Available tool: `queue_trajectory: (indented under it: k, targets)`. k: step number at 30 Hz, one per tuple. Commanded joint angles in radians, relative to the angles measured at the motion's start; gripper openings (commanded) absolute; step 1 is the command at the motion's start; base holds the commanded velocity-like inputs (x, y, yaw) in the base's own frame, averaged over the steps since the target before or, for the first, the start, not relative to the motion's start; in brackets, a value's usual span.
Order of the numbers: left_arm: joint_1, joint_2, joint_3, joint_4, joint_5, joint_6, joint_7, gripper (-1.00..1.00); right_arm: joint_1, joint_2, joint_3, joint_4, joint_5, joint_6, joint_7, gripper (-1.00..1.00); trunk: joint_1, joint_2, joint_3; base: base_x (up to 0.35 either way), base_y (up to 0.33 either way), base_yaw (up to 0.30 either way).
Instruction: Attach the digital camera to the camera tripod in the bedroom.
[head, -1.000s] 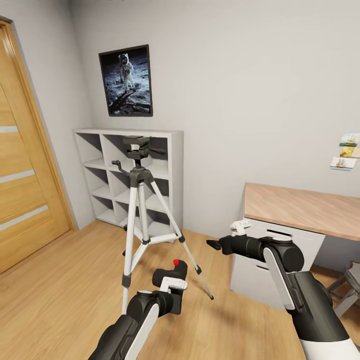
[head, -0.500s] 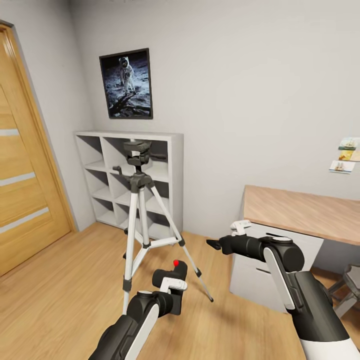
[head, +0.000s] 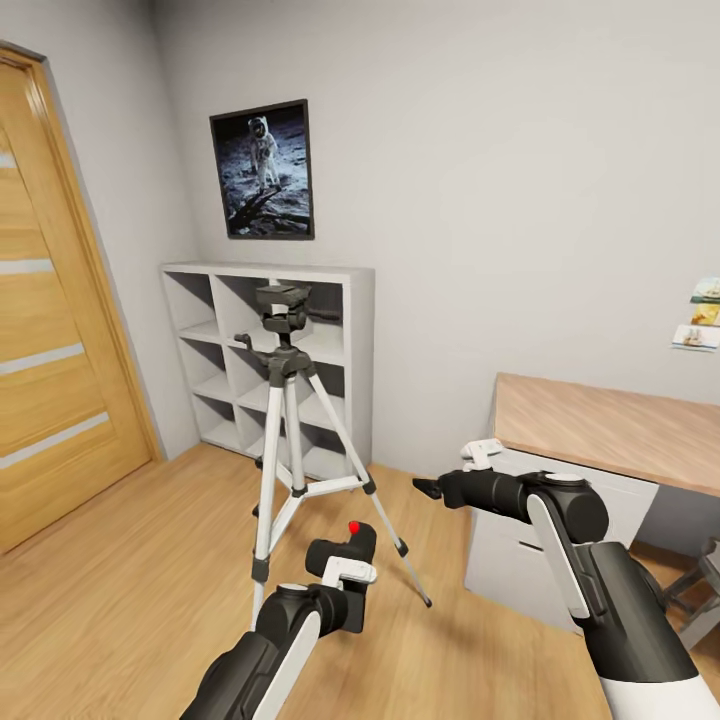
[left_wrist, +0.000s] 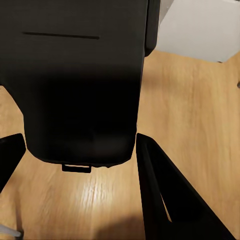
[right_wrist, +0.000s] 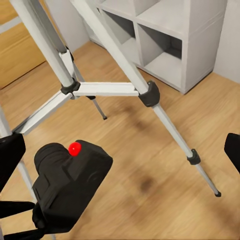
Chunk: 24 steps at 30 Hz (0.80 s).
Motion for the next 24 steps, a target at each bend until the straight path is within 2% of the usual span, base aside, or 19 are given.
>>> queue_trajectory:
  k: [1, 18, 24]
  targets:
    - [-0.001, 0.0, -0.002, -0.001, 0.007, 0.004, 0.007, -1.0, -0.001, -0.001, 0.0, -0.001, -0.006, 0.005, -0.003, 1.0, 0.0, -0.001, -0.001, 0.0, -0.161, 0.187]
    - [-0.001, 0.001, -0.005, 0.002, 0.007, 0.008, 0.004, -1.0, 0.001, -0.001, 0.001, -0.001, -0.006, 0.005, -0.003, 1.0, 0.0, -0.001, 0.008, 0.0, -0.31, 0.218]
    - [0.004, 0.004, -0.004, -0.004, 0.007, 0.01, 0.003, -1.0, 0.002, 0.0, 0.005, -0.001, -0.006, 0.005, -0.004, 1.0, 0.0, -0.001, 0.01, 0.0, -0.186, 0.244]
